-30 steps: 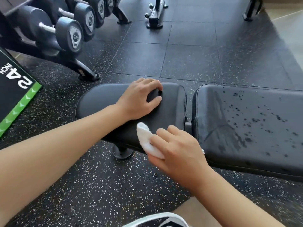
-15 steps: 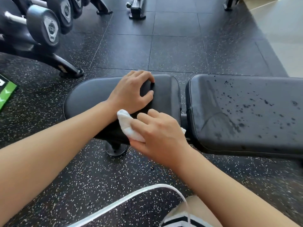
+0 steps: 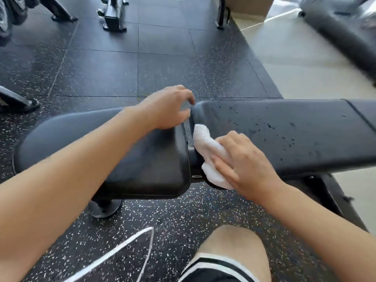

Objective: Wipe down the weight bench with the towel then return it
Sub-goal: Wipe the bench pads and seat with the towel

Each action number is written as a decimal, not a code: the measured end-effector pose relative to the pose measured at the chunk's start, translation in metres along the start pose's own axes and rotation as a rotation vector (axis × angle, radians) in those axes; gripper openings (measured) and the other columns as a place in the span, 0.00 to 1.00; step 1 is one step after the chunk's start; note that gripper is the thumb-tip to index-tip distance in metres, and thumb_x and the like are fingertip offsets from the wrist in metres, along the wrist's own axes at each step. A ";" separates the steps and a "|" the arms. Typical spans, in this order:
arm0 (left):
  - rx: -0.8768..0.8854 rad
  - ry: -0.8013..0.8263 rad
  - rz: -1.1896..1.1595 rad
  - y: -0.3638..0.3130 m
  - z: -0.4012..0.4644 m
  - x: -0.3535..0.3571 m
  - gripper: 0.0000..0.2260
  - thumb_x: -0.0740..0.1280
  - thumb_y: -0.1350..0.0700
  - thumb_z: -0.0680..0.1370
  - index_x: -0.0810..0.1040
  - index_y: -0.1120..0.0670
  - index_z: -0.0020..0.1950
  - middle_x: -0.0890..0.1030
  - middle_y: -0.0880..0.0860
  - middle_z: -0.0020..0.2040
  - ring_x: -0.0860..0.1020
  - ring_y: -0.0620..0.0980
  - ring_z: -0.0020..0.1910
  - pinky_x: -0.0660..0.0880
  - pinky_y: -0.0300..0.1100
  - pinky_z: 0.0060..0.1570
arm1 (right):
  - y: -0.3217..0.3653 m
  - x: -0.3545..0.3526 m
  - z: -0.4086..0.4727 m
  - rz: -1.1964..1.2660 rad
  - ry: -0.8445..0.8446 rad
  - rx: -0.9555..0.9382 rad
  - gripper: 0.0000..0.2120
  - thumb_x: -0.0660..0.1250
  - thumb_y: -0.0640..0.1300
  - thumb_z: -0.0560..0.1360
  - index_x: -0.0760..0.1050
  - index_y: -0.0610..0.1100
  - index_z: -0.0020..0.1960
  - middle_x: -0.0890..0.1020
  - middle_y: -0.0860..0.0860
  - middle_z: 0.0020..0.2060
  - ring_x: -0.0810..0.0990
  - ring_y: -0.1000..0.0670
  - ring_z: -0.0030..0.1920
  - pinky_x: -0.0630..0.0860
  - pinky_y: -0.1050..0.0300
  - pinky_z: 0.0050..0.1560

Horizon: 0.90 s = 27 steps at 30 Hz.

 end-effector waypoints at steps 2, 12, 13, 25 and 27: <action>0.005 0.047 0.000 0.001 0.017 0.013 0.12 0.65 0.52 0.81 0.79 0.48 0.65 0.78 0.51 0.64 0.77 0.55 0.62 0.72 0.47 0.62 | -0.005 0.009 -0.004 -0.051 -0.003 0.042 0.18 0.60 0.58 0.80 0.76 0.45 0.56 0.73 0.51 0.47 0.70 0.47 0.47 0.70 0.51 0.48; 0.064 -0.016 -0.174 0.014 0.010 0.027 0.14 0.66 0.55 0.77 0.78 0.47 0.62 0.82 0.46 0.52 0.81 0.51 0.52 0.78 0.52 0.56 | -0.055 0.015 0.083 -0.146 -0.139 0.189 0.13 0.64 0.56 0.80 0.74 0.45 0.51 0.76 0.52 0.44 0.75 0.46 0.47 0.73 0.48 0.41; 0.061 -0.009 -0.160 0.013 0.009 0.029 0.15 0.65 0.55 0.77 0.77 0.46 0.63 0.82 0.46 0.53 0.80 0.51 0.53 0.77 0.52 0.57 | -0.067 0.015 0.101 -0.144 -0.155 0.225 0.13 0.64 0.56 0.80 0.73 0.45 0.50 0.76 0.52 0.44 0.75 0.45 0.48 0.72 0.49 0.41; 0.070 -0.062 -0.175 0.015 0.004 0.021 0.13 0.67 0.54 0.77 0.80 0.45 0.61 0.80 0.44 0.57 0.78 0.48 0.57 0.74 0.49 0.62 | -0.029 0.009 0.030 -0.078 0.020 0.060 0.15 0.65 0.59 0.80 0.75 0.47 0.51 0.74 0.55 0.41 0.72 0.51 0.44 0.71 0.49 0.43; 0.099 -0.058 -0.184 0.011 0.003 0.021 0.12 0.67 0.54 0.77 0.80 0.45 0.60 0.79 0.43 0.56 0.77 0.47 0.55 0.74 0.48 0.61 | -0.028 0.007 0.008 -0.077 0.088 -0.006 0.16 0.62 0.60 0.79 0.76 0.47 0.51 0.75 0.56 0.40 0.73 0.51 0.43 0.74 0.48 0.42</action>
Point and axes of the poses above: each hand's wrist, its own z-axis towards the middle knuckle, its own x-axis out of the palm, y = z × x, the point moved 10 cm from there along z, towards the middle knuckle
